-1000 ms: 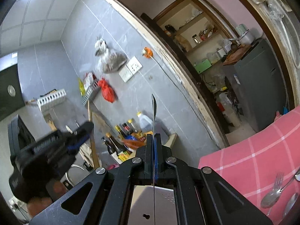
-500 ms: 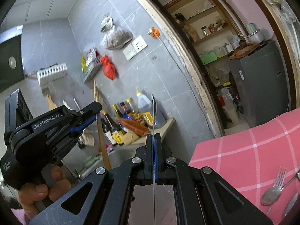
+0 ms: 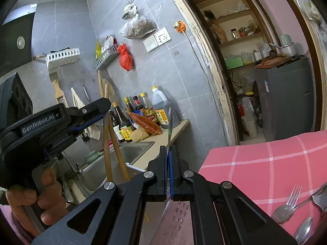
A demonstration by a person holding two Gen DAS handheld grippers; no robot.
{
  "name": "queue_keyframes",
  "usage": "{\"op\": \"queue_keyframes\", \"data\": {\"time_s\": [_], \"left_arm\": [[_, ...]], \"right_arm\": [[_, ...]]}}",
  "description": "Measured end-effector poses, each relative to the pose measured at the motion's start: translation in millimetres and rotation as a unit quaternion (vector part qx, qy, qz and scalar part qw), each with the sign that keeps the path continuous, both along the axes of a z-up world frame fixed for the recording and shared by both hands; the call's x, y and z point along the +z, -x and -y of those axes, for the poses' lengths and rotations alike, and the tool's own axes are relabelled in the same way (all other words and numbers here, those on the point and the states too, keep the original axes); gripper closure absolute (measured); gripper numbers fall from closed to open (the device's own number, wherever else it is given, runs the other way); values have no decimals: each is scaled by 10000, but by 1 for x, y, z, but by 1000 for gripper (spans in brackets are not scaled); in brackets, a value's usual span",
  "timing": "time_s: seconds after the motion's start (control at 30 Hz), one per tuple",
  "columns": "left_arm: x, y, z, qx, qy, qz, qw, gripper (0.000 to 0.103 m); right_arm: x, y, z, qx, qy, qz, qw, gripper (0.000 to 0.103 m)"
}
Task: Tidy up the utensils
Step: 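Carry the chopsticks into the white caddy and open the left tool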
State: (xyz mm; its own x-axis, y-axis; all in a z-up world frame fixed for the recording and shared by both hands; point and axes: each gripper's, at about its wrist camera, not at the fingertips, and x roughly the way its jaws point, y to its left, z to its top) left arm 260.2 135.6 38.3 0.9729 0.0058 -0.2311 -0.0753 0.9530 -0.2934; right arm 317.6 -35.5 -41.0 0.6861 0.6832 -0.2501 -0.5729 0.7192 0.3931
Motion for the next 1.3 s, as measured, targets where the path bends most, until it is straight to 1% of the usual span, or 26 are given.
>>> {"op": "queue_keyframes", "data": {"time_s": [0.13,0.33,0.47,0.6,0.67,0.73,0.83,1.0,1.1,1.17,1.2,1.23,1.27,1.3], "left_arm": [[2,2,3,-8,-66,93,9999,90],[2,-4,6,-73,-140,6,9999,90],[4,-5,8,-52,-217,65,9997,90],[6,-9,7,-64,-200,83,9997,90],[5,-11,7,-73,-193,22,9998,90],[3,-10,8,-136,-150,-23,9998,90],[0,-7,10,-224,-119,-109,9996,90],[-8,-5,13,-301,-97,-290,9991,90],[-12,1,14,-295,-31,-335,9990,89],[-11,5,17,-309,-59,-336,9989,85],[-9,8,20,-338,-98,-314,9989,83],[-8,11,24,-367,-140,-297,9988,77],[-6,14,27,-385,-175,-283,9987,69],[-5,18,30,-398,-174,-259,9987,65]], "right_arm": [[1,3,1,7,90,20,10000,99],[-1,3,4,-17,179,-71,9998,99],[-2,4,4,-61,208,-103,9997,97],[-3,4,7,-108,169,-162,9997,90],[0,6,8,-136,125,-136,9997,88],[3,8,10,-156,101,-99,9998,82],[6,12,13,-209,74,-49,9997,77],[9,18,26,-406,21,-49,9992,70],[13,22,35,-558,19,-27,9984,62],[16,27,43,-679,-7,21,9977,56],[19,31,48,-749,-10,60,9972,51],[21,33,52,-813,-4,94,9966,46],[25,38,58,-909,7,148,9957,44],[28,41,62,-972,17,195,9951,40]]}}
